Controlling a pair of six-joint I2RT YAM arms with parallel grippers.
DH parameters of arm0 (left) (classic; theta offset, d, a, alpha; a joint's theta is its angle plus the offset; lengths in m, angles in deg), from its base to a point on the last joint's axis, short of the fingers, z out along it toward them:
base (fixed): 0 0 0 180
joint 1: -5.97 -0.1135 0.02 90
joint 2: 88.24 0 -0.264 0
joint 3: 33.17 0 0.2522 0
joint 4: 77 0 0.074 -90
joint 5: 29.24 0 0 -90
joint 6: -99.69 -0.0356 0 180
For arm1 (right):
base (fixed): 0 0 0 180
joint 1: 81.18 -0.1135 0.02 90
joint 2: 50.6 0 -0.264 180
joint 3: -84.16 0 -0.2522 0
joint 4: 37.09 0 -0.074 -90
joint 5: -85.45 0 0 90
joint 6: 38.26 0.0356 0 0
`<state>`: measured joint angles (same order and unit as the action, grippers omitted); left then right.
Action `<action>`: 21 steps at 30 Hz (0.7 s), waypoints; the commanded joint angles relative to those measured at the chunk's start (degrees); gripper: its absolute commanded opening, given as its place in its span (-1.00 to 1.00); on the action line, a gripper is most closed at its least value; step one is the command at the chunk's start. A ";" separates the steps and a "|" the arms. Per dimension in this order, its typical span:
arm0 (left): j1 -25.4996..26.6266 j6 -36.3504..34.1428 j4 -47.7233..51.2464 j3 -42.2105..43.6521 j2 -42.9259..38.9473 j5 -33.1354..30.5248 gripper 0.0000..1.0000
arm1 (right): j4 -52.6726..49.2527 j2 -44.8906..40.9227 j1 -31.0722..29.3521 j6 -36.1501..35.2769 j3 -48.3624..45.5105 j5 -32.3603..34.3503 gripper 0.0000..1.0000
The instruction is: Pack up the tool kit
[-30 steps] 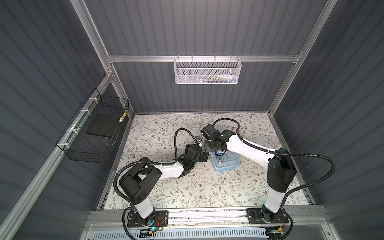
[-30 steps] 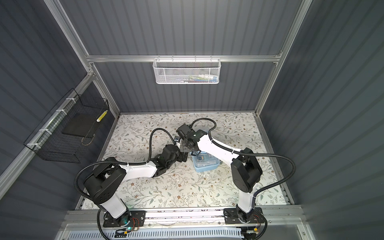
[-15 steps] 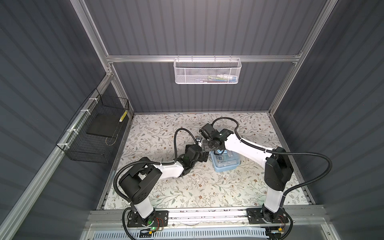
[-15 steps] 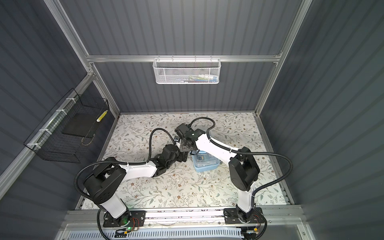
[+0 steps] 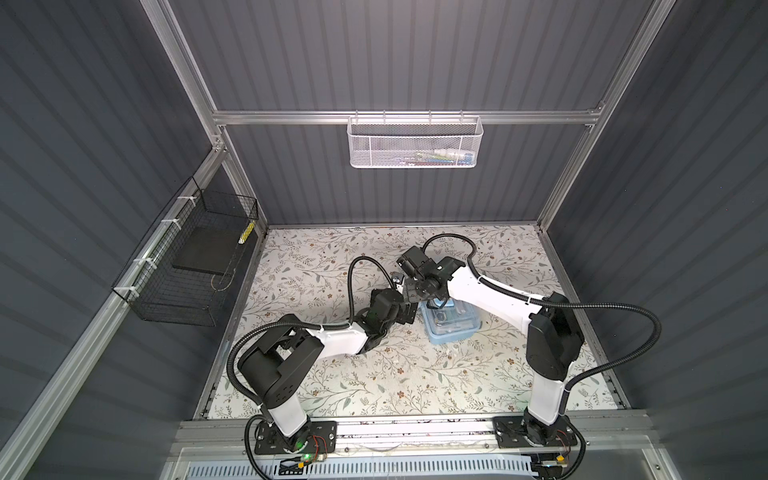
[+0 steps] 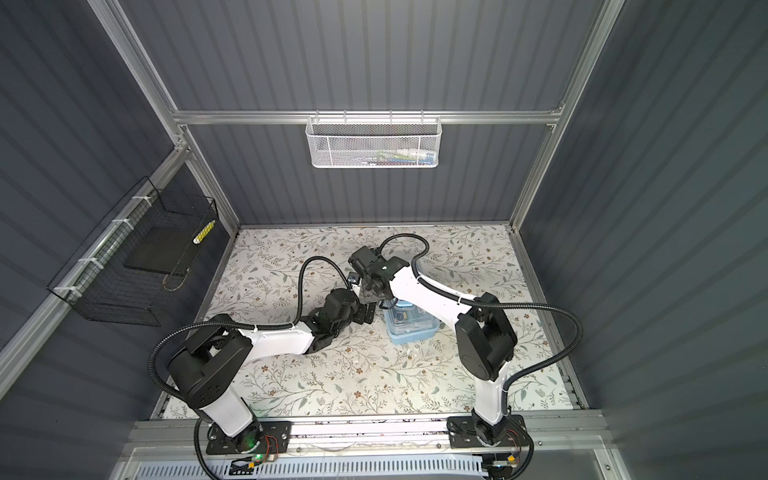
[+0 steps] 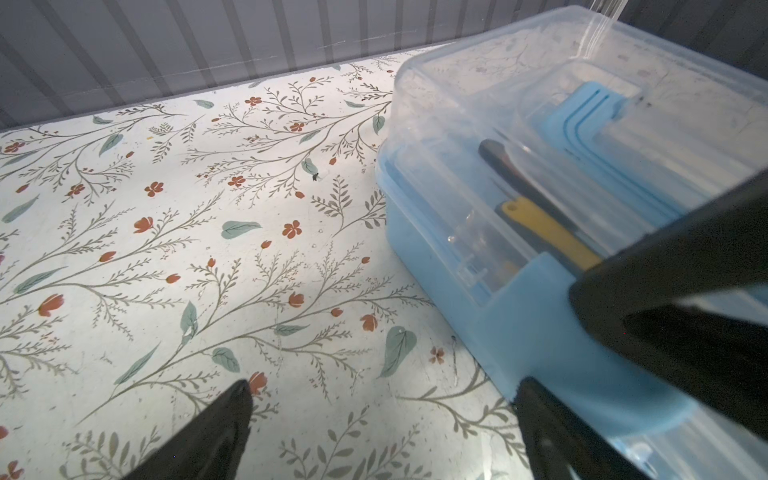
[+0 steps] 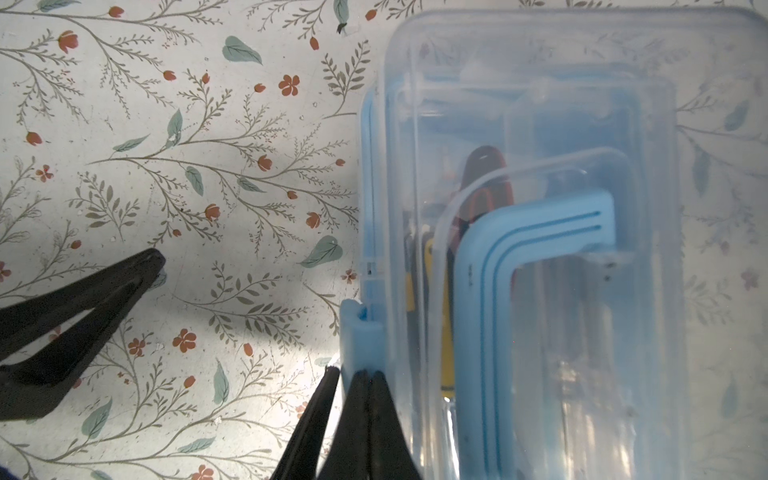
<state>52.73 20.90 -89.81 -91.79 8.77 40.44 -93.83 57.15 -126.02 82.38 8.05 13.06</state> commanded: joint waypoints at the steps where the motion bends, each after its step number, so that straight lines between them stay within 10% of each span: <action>1: -0.26 0.95 -0.10 0.91 -0.69 0.65 0.99 | -3.63 1.89 -0.25 0.35 0.38 0.42 -0.93; 21: -0.40 1.76 -0.07 0.17 0.63 1.52 1.00 | -4.34 1.82 -0.42 0.42 0.21 1.68 -0.91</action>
<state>52.36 21.57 -89.35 -91.23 8.77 40.53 -95.45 57.91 -126.35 82.40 8.05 13.08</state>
